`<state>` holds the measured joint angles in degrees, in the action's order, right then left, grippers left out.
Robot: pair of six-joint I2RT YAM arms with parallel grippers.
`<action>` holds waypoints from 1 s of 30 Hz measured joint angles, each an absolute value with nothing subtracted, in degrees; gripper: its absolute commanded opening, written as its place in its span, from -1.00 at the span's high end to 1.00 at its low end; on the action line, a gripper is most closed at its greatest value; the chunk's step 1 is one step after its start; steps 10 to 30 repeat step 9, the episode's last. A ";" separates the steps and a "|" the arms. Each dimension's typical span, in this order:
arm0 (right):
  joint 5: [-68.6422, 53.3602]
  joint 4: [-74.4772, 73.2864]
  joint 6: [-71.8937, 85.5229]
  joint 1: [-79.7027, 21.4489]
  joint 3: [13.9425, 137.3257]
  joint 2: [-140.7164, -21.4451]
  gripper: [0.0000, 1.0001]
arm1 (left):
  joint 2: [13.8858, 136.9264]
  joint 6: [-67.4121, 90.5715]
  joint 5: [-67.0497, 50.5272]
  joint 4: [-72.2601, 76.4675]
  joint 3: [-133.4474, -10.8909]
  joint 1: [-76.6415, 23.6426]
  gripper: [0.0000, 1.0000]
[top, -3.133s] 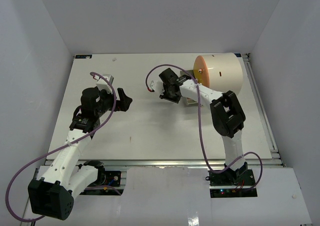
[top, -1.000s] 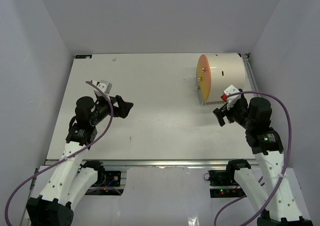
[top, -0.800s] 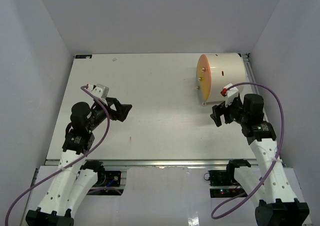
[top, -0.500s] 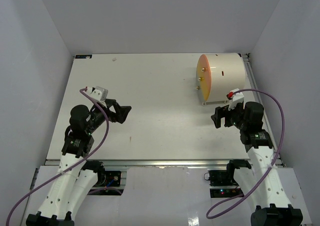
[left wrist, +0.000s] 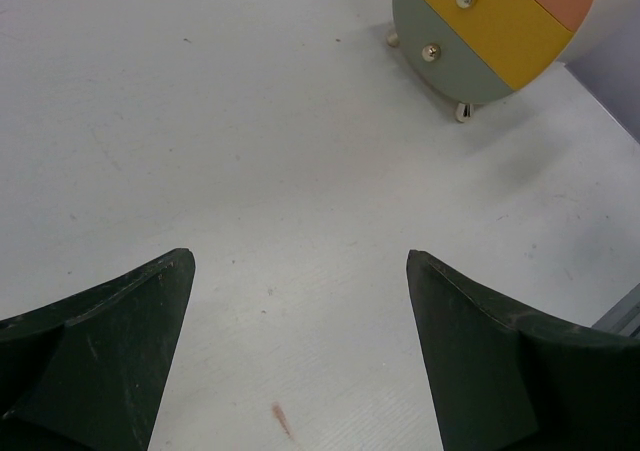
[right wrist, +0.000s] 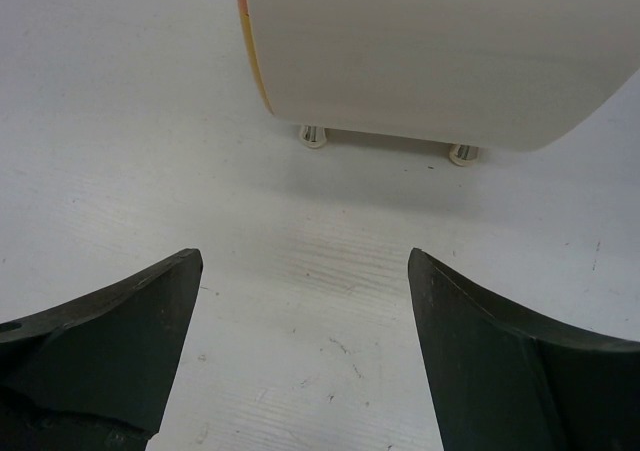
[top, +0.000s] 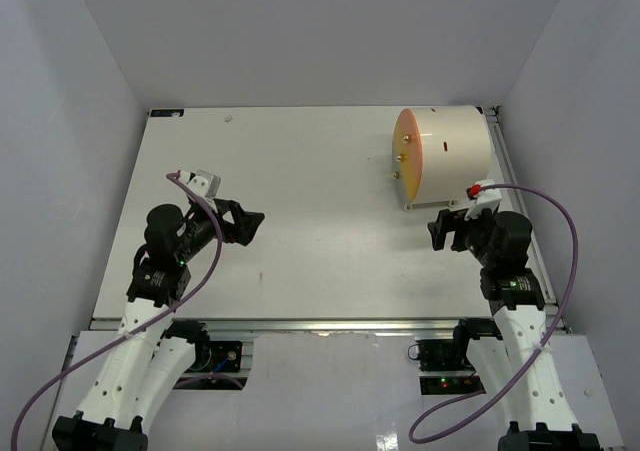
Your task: Organize the makeup
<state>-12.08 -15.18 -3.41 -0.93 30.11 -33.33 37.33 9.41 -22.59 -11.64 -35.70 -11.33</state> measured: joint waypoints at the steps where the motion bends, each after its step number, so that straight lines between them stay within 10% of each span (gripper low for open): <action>1: -11.80 -15.19 -3.29 -0.90 30.11 -33.44 -0.80 | 37.46 9.41 -22.59 -11.66 -35.70 -11.33 -0.96; 30: -9.52 -15.18 -3.01 -0.86 30.11 -33.58 -0.80 | 37.78 9.39 -22.55 -11.77 -35.68 -11.33 -0.96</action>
